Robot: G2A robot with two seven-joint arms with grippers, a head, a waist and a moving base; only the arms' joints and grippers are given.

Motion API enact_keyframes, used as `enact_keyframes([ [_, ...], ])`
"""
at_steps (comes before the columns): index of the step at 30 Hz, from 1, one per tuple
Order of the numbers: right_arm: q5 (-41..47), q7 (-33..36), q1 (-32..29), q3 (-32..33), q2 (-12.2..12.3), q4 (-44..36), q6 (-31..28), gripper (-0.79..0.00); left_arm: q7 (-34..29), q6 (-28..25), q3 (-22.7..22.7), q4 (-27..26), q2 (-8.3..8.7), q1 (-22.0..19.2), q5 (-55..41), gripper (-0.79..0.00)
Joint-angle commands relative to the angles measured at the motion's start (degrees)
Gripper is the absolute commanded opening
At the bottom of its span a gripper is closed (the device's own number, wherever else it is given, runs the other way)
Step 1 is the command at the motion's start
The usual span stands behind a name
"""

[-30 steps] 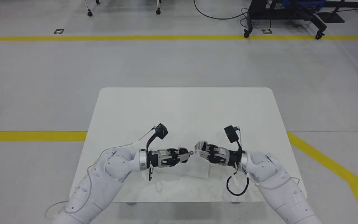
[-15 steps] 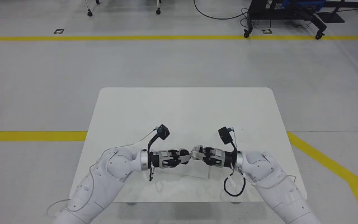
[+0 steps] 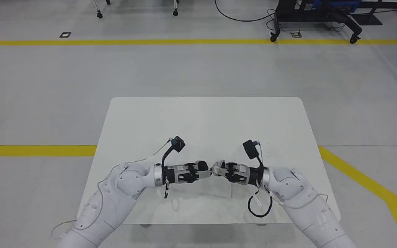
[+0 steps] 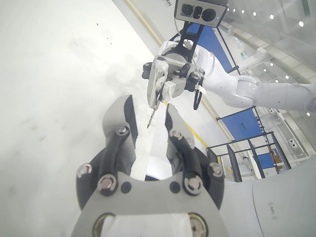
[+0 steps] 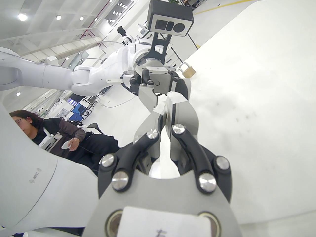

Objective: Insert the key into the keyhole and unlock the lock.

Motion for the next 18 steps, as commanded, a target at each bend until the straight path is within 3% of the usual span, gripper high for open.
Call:
enact_keyframes([
  [1, 0.73, -0.15, 0.16, -0.02, 0.01, 0.30, 0.00, -0.785, 0.46, -0.97, -0.59, 0.53, 0.12, 0.22, -0.89, 0.000],
  [12, 4.57, -0.31, 1.20, -0.62, -0.18, 1.93, 0.00, -0.785, 1.98, -8.03, -1.61, 1.97, 0.42, 2.70, -6.69, 0.000],
  [14, 4.98, -0.02, 1.24, -0.75, -0.18, 1.89, 0.00, -0.785, 1.65, -9.10, -1.13, 3.27, 0.24, 2.66, -9.50, -0.105],
  [15, 5.14, 0.08, 1.25, -0.80, -0.19, 1.86, 0.00, -0.785, 1.39, -9.39, -0.67, 3.81, 0.10, 2.51, -10.03, -0.231],
  [16, 5.15, 0.24, 1.27, -0.86, -0.19, 1.84, 0.00, -0.785, 1.28, -9.47, -0.17, 4.31, -0.07, 2.27, -10.19, -0.308],
  [18, 5.35, 0.36, 1.30, -0.94, -0.21, 1.87, 0.00, -0.785, 1.15, -8.97, 0.96, 5.15, -0.47, 1.61, -9.63, -0.382],
])
